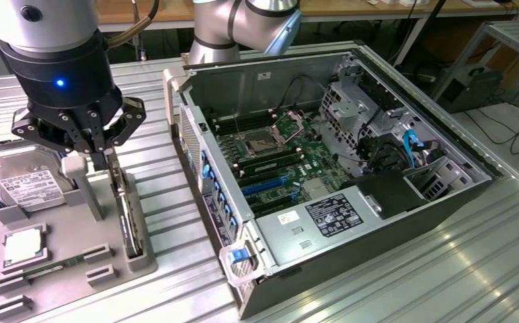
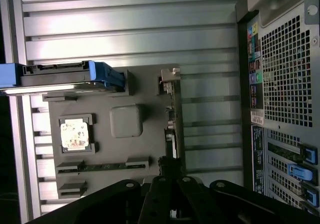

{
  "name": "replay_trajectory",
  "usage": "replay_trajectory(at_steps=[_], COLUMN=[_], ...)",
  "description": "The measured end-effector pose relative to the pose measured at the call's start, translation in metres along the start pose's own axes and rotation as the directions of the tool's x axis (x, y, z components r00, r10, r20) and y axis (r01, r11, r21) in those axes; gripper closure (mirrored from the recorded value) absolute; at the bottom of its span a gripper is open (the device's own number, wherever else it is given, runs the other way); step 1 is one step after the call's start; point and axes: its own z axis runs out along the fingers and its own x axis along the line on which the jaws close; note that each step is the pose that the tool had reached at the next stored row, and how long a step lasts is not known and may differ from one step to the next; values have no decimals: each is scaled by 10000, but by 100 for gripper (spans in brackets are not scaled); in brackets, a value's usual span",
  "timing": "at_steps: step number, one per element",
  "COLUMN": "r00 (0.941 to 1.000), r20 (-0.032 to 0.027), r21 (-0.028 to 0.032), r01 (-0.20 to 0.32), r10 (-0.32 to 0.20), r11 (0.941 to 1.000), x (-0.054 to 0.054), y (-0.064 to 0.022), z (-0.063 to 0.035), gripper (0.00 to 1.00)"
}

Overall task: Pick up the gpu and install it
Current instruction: 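Pick up the gpu and move the gpu toward the slot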

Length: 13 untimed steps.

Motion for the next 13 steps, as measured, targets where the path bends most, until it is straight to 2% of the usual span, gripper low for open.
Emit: replay_trajectory(at_steps=[11,12,13], r00=[10000,10000,10000], r20=[11,11,11], r21=[0,-1,-5], r01=[1,0,1], r10=[-1,0,-1], r11=[10000,10000,10000], x=[0,0,0], y=[-8,-8,-8], z=[0,0,0], gripper=[89,89,84])
